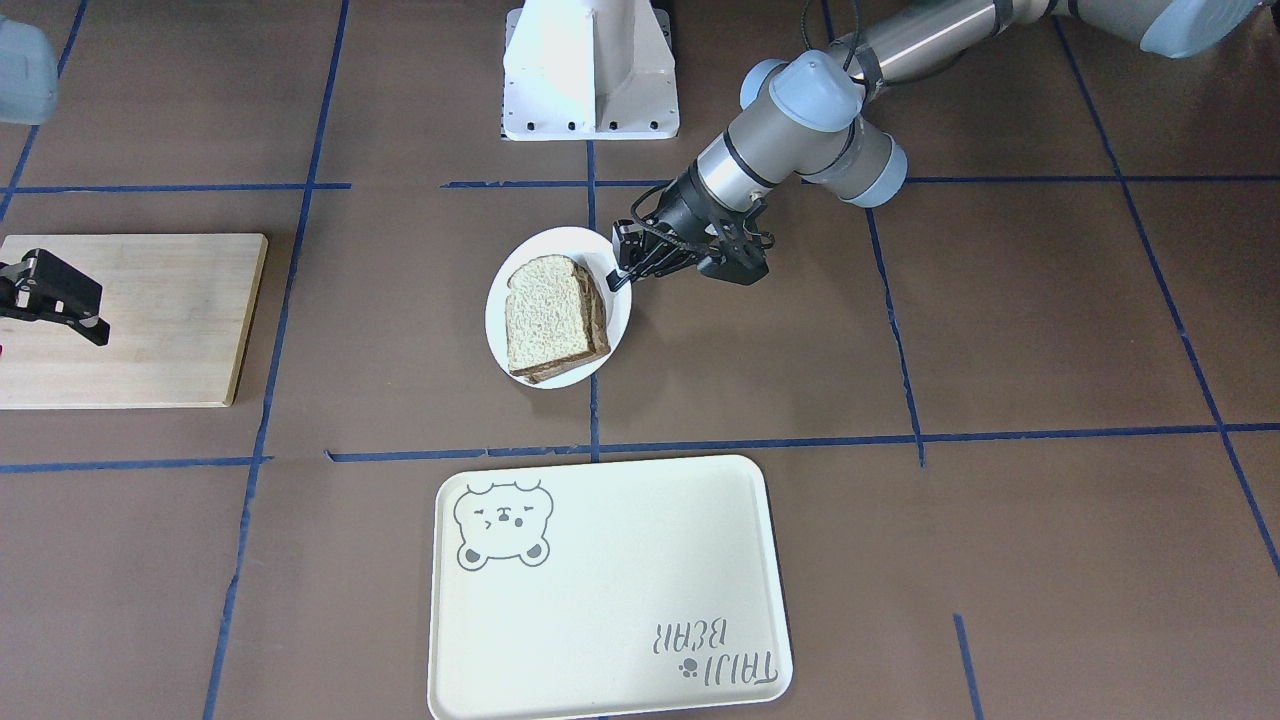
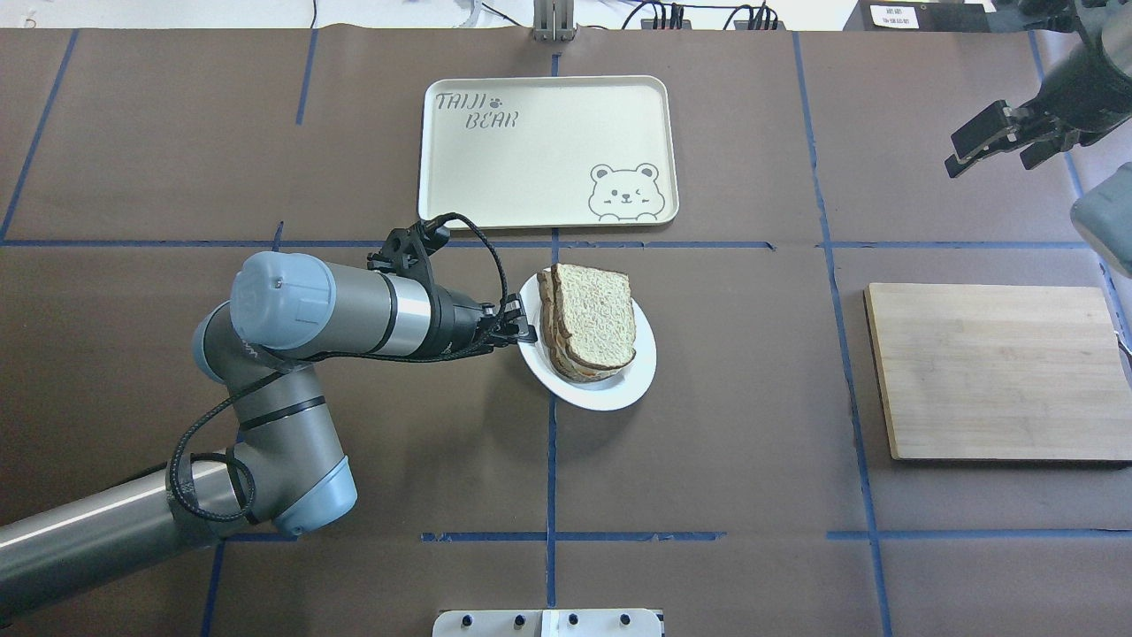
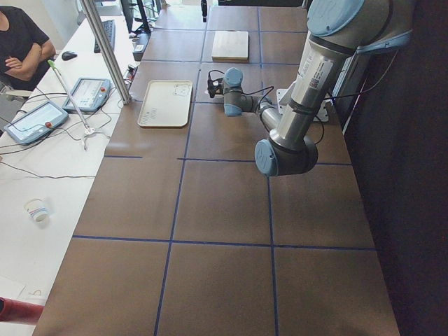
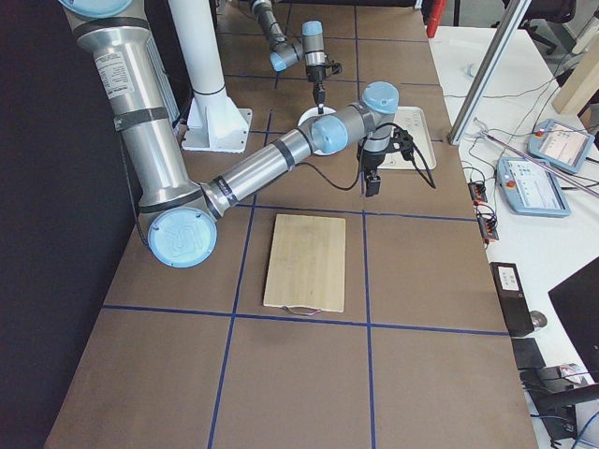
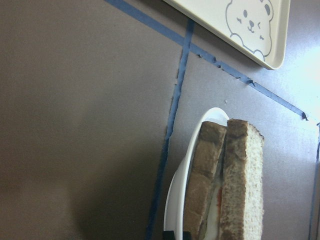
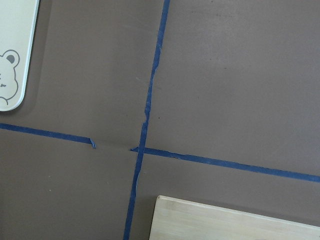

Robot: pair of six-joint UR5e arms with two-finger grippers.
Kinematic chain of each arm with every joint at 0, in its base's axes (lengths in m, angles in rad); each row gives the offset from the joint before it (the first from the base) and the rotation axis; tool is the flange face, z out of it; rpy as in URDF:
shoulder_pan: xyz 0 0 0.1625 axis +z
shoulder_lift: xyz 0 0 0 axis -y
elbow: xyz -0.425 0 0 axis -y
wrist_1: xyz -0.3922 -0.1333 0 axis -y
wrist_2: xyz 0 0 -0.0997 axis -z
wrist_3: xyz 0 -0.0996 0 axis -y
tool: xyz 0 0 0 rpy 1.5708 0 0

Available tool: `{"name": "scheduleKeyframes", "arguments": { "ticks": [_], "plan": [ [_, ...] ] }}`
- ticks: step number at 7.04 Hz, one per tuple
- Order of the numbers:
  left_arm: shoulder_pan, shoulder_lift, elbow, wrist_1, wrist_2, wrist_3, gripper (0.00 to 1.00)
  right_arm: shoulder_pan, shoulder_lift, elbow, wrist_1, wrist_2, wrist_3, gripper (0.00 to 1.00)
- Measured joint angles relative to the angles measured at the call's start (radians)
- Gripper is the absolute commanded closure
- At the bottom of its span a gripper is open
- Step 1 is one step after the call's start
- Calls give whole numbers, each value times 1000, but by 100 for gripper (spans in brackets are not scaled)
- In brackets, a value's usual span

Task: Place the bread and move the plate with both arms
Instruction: 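Slide the plate with the left gripper onto the cream bear tray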

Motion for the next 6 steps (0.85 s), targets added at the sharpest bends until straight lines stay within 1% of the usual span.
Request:
{"name": "scheduleKeyframes", "arguments": {
  "ticks": [2,3,4,5,6],
  "plan": [
    [-25,-1,5,-111,1,-102,100,2,-1,-1,1,-5,-3,0],
    [-35,-1,28,-178,9,-140,100,3,-1,-2,1,-6,-4,0],
    [-42,-3,80,-293,43,-196,100,5,0,-2,1,-7,-4,0],
    [-44,-15,155,-430,110,-266,100,8,0,-2,1,-8,-4,0],
    [-45,-39,220,-509,177,-307,100,11,0,-2,1,-10,0,0]
  ]
}}
